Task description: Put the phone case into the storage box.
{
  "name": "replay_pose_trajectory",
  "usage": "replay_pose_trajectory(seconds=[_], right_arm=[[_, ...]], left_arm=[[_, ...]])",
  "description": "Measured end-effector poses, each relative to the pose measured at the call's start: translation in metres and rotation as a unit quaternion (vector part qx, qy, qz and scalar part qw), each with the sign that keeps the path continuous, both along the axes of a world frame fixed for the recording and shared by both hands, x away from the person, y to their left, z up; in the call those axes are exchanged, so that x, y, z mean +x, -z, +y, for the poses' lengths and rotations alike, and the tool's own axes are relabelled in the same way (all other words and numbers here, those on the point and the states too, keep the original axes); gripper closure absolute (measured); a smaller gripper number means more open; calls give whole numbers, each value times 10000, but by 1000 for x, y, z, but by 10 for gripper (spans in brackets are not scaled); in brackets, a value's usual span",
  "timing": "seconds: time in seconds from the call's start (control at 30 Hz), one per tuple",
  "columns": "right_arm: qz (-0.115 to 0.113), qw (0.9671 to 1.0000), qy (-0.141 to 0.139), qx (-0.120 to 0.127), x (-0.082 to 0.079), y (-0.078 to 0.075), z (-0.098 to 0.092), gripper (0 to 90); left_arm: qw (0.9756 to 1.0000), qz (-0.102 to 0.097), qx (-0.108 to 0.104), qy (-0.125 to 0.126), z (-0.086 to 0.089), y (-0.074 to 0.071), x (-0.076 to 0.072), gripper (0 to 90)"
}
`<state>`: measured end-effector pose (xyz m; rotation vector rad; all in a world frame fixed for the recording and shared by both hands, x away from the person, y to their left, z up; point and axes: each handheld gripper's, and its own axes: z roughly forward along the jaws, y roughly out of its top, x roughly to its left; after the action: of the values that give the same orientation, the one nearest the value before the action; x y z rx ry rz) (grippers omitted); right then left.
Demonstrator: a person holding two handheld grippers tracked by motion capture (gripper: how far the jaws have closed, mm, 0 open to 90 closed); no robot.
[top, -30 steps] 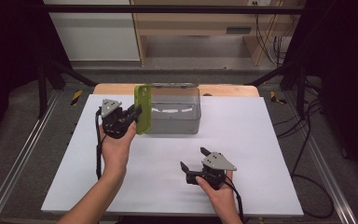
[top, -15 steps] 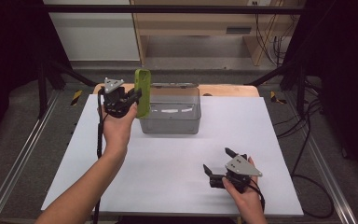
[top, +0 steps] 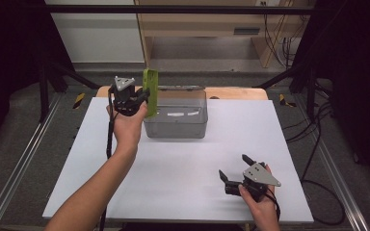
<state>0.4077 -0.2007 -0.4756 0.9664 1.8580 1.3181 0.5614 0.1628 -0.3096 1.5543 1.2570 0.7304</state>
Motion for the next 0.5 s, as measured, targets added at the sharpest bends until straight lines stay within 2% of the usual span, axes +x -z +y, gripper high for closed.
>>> replay_pose_trajectory(seconds=[0.2,0.5], right_arm=[[-90,10000,9,-23,-2,-2,1,46],[-56,10000,38,-39,-2,-2,0,47]], left_arm=[[10000,39,-18,-79,2,-1,5,775],[9998,160,-111,-89,1,-4,14,774]])
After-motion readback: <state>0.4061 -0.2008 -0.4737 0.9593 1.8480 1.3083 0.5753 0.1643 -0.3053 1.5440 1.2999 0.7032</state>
